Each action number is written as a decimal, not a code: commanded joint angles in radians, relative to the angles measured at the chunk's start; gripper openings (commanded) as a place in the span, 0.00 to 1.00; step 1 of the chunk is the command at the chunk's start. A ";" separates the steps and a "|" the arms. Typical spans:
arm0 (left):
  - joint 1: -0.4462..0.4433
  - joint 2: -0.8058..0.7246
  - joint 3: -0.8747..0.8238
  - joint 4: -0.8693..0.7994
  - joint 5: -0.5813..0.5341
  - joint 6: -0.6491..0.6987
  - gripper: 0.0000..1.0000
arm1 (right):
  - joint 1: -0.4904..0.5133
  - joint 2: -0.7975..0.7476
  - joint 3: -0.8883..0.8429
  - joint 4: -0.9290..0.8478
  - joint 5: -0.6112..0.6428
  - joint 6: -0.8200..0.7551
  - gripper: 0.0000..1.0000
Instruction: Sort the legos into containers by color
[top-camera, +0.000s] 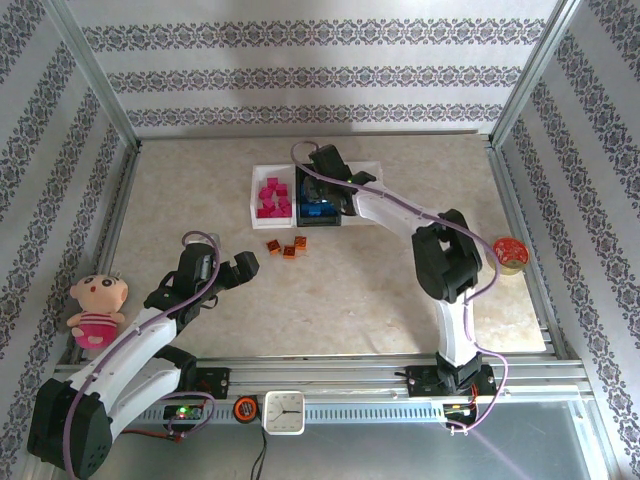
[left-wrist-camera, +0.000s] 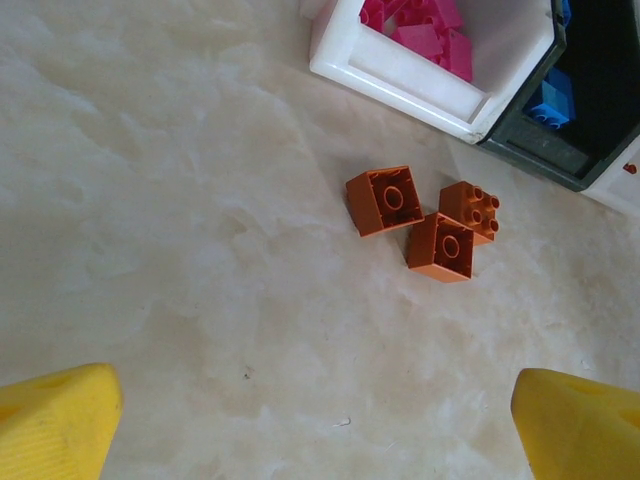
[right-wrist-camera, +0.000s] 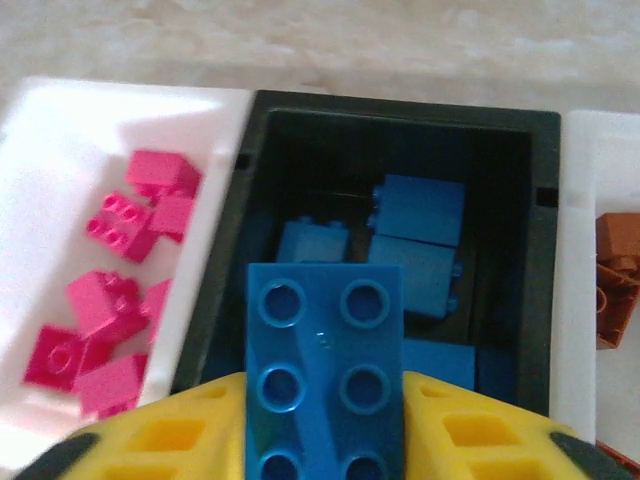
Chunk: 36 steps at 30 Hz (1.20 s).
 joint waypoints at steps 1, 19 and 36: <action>-0.001 -0.014 -0.010 0.016 0.002 -0.012 1.00 | -0.010 0.032 0.105 -0.073 0.037 -0.003 0.56; 0.000 -0.051 -0.002 -0.027 -0.044 0.013 1.00 | 0.237 -0.250 -0.461 0.160 -0.001 0.150 0.85; 0.001 -0.045 -0.029 0.012 -0.019 -0.007 1.00 | 0.230 -0.104 -0.427 0.213 0.075 0.247 0.83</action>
